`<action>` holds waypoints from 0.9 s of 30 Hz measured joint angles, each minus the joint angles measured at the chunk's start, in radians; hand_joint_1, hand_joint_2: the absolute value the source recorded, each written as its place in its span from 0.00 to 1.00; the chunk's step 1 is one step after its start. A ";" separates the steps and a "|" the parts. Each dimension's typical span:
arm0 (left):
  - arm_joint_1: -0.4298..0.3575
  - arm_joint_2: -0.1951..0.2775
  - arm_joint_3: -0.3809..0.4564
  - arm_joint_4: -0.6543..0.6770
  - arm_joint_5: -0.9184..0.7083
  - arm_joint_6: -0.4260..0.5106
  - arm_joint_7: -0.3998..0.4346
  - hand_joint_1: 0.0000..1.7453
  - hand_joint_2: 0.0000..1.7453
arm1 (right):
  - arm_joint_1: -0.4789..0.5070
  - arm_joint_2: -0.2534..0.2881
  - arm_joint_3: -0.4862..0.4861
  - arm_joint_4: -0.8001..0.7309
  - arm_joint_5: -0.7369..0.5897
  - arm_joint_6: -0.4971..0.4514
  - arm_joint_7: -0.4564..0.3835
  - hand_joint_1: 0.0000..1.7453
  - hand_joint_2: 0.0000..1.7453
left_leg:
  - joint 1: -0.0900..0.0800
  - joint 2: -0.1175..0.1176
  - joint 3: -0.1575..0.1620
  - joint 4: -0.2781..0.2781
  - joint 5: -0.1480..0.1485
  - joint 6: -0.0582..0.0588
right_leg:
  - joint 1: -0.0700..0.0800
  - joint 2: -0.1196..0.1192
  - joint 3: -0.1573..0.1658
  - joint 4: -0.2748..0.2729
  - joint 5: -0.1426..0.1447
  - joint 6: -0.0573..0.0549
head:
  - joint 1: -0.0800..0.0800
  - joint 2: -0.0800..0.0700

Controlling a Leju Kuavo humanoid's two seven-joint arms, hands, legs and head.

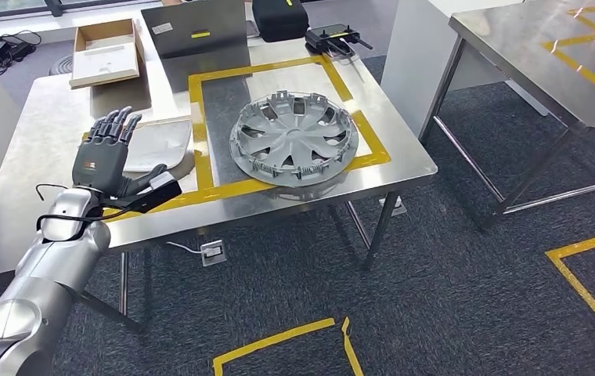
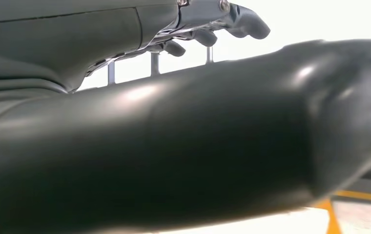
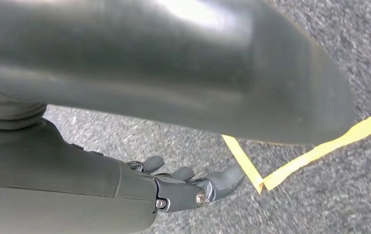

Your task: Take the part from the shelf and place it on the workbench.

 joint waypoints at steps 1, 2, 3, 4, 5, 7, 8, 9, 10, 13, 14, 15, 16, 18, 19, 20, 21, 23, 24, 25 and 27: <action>-0.001 -0.002 0.000 0.000 0.000 0.000 0.000 0.00 0.00 | 0.001 0.000 0.000 0.000 0.000 0.000 0.001 0.00 0.00 | 0.001 0.002 -0.005 -0.002 0.010 0.009 | -0.001 0.000 -0.004 0.003 -0.005 0.006 | -0.001 0.000; -0.002 -0.003 0.000 0.001 0.000 0.000 0.000 0.00 0.00 | 0.001 0.000 0.000 0.000 0.000 0.000 0.001 0.00 0.00 | 0.002 0.004 -0.014 -0.005 0.023 0.018 | -0.002 0.001 -0.012 0.020 -0.031 0.012 | 0.000 0.000; -0.002 -0.005 0.000 0.001 0.000 0.000 0.000 0.00 0.00 | 0.002 0.000 0.000 0.000 0.000 0.000 0.002 0.00 0.00 | 0.004 0.005 -0.026 -0.007 0.038 0.025 | -0.003 0.001 -0.025 0.056 -0.075 0.017 | 0.001 0.000; -0.003 -0.006 0.000 0.001 0.000 0.000 0.000 0.00 0.00 | 0.001 0.000 0.000 0.000 0.000 0.000 0.002 0.00 0.00 | 0.003 0.006 -0.040 -0.007 0.052 0.029 | -0.003 0.001 -0.040 0.113 -0.133 0.021 | 0.002 0.000; -0.002 -0.006 0.000 0.001 0.000 0.000 0.000 0.00 0.00 | 0.001 0.000 0.000 0.000 0.000 0.000 0.002 0.00 0.00 | 0.003 0.006 -0.057 -0.006 0.065 0.032 | -0.003 0.001 -0.054 0.179 -0.184 0.024 | 0.002 0.000; 0.002 -0.006 0.000 0.002 0.000 0.000 0.000 0.00 0.00 | 0.001 0.000 0.000 0.000 0.000 0.000 0.002 0.00 0.00 | 0.001 0.006 -0.091 -0.004 0.090 0.032 | -0.003 0.001 -0.061 0.279 -0.221 0.028 | 0.003 0.000; 0.004 -0.006 0.000 0.002 0.000 0.000 0.000 0.00 0.00 | 0.001 0.000 0.000 0.000 0.000 0.000 0.002 0.00 0.00 | 0.001 0.006 -0.107 -0.002 0.101 0.031 | -0.003 0.001 -0.044 0.286 -0.206 0.027 | 0.003 0.000; 0.005 -0.006 0.000 0.003 0.000 0.000 0.000 0.00 0.00 | 0.000 0.000 0.000 0.000 0.000 0.000 0.002 0.00 0.00 | 0.000 0.006 -0.122 0.000 0.112 0.029 | -0.002 0.001 -0.008 0.258 -0.183 0.023 | 0.003 0.000; 0.005 -0.006 0.000 0.002 0.000 0.000 0.000 0.00 0.00 | 0.000 0.000 0.000 0.000 0.000 0.000 0.002 0.00 0.00 | 0.001 0.006 -0.136 0.002 0.122 0.026 | 0.000 0.001 0.043 0.199 -0.166 0.018 | 0.003 0.000; 0.003 -0.005 0.000 0.000 0.000 0.000 0.000 0.00 0.00 | -0.003 -0.002 0.000 0.000 0.000 0.000 0.000 0.00 0.00 | 0.000 0.007 -0.157 0.005 0.149 0.011 | 0.011 0.001 0.167 0.021 -0.181 -0.003 | 0.004 0.000; 0.003 -0.004 0.000 0.000 0.000 0.000 0.000 0.00 0.00 | -0.004 -0.003 0.000 0.000 0.000 0.000 0.000 0.00 0.00 | 0.000 0.008 -0.158 0.002 0.157 0.004 | 0.014 0.001 0.172 0.003 -0.185 -0.009 | 0.005 0.000; 0.003 -0.004 0.000 0.000 0.000 0.000 0.000 0.00 0.00 | -0.003 -0.002 0.000 0.000 0.000 0.000 0.000 0.00 0.00 | 0.001 0.008 -0.158 -0.003 0.166 -0.002 | 0.014 0.001 0.167 0.001 -0.175 -0.015 | 0.006 0.000; 0.003 -0.004 0.000 0.001 0.000 0.000 0.000 0.00 0.00 | -0.003 -0.002 0.000 0.000 0.000 0.000 0.000 0.00 0.00 | 0.002 0.007 -0.161 -0.003 0.166 -0.008 | 0.013 -0.001 0.162 -0.004 -0.166 -0.022 | 0.008 0.000; 0.003 -0.002 0.000 0.002 0.000 0.000 0.000 0.00 0.00 | -0.004 -0.001 0.000 0.000 0.000 0.000 0.000 0.00 0.00 | 0.004 0.003 -0.180 0.035 0.113 -0.021 | 0.006 -0.004 0.144 -0.011 -0.140 -0.036 | 0.006 0.000; 0.003 0.000 0.000 0.002 0.000 0.000 0.000 0.00 0.00 | -0.005 -0.001 0.000 0.000 0.000 0.000 0.000 0.00 0.00 | 0.006 0.002 -0.196 0.084 0.062 -0.026 | 0.005 -0.006 0.132 -0.012 -0.129 -0.040 | 0.005 0.000; 0.003 0.001 0.000 0.003 0.000 0.000 0.001 0.00 0.00 | -0.004 -0.001 0.000 0.000 0.000 0.000 0.001 0.00 0.00 | 0.008 0.002 -0.213 0.146 0.012 -0.032 | 0.005 -0.005 0.118 -0.012 -0.117 -0.042 | 0.004 0.000; 0.005 0.002 0.000 0.003 0.000 0.000 0.001 0.00 0.00 | -0.004 -0.001 0.000 0.000 0.000 0.000 0.001 0.00 0.00 | 0.010 0.002 -0.226 0.210 -0.021 -0.037 | 0.005 -0.005 0.104 -0.011 -0.105 -0.042 | 0.004 0.000; 0.008 0.002 0.000 0.004 0.000 0.000 0.001 0.00 0.00 | -0.003 -0.001 0.000 0.001 0.000 0.000 0.001 0.00 0.00 | 0.014 0.002 -0.216 0.275 -0.019 -0.043 | 0.004 -0.006 0.075 -0.009 -0.082 -0.038 | 0.004 0.000; 0.008 0.002 0.000 0.004 0.000 0.000 0.001 0.00 0.00 | -0.003 0.000 0.000 0.001 0.000 0.000 0.001 0.00 0.00 | 0.016 0.002 -0.185 0.257 0.006 -0.045 | 0.002 -0.006 0.060 -0.008 -0.071 -0.034 | 0.004 0.000; 0.008 0.002 0.000 0.004 0.000 0.000 0.001 0.00 0.00 | -0.003 0.000 0.000 0.001 0.000 0.000 0.001 0.00 0.00 | 0.018 0.002 -0.138 0.206 0.028 -0.046 | 0.001 -0.007 0.047 -0.006 -0.062 -0.030 | 0.004 0.000; 0.005 0.001 0.000 0.002 0.000 0.000 0.001 0.00 0.00 | -0.003 0.000 0.000 0.001 0.000 0.000 0.001 0.00 0.00 | 0.016 0.000 -0.035 0.072 0.024 -0.042 | 0.000 -0.006 0.029 -0.001 -0.046 -0.018 | 0.004 0.000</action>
